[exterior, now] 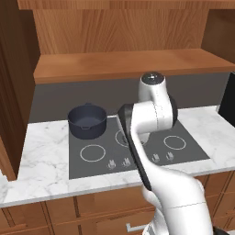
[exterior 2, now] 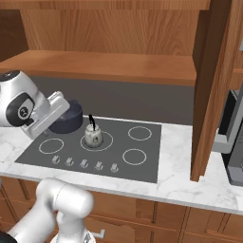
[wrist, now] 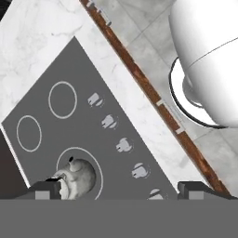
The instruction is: Pick the kettle from the cabinet and place it on a stove burner. Then pick the pot from the counter and place it on another stove burner. Finally, turn both burners on.
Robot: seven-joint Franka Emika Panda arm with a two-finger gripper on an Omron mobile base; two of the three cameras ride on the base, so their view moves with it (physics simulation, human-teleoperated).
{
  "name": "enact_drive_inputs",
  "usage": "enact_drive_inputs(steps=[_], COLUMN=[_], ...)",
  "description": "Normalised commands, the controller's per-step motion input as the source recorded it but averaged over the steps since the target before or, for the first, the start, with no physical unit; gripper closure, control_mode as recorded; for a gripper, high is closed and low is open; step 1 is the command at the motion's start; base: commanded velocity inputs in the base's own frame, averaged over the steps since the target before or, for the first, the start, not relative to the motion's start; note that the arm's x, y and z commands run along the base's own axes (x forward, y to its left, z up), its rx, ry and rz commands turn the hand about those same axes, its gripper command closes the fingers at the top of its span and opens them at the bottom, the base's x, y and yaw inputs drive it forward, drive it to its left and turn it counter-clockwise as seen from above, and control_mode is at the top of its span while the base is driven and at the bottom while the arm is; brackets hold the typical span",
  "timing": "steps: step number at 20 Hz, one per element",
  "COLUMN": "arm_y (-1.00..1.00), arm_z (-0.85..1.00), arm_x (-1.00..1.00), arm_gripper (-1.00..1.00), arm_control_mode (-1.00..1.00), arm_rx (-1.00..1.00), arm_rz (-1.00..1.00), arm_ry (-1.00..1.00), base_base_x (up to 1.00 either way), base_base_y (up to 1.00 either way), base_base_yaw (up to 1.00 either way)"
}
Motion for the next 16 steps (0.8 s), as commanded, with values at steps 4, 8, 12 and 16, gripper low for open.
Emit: enact_drive_inputs(steps=[4, 8, 12, 16], arm_y=[-0.04, -0.01, 0.00, 0.00], arm_z=[0.10, 0.23, 0.52, 0.57], arm_x=[-0.27, -0.31, -0.13, -0.01], arm_gripper=[-1.00, -1.00, -1.00, -1.00], arm_control_mode=[-1.00, -1.00, -1.00, -1.00], arm_rx=[0.00, 0.00, -0.02, -0.07], arm_rz=[0.10, 0.13, 0.05, 0.03], arm_ry=[-0.03, -0.02, 0.10, 0.24], base_base_x=[0.00, 0.00, 0.00, 0.00], base_base_y=[0.00, 0.00, 0.00, 0.00], base_base_yaw=[0.00, 0.00, 0.00, 0.00])
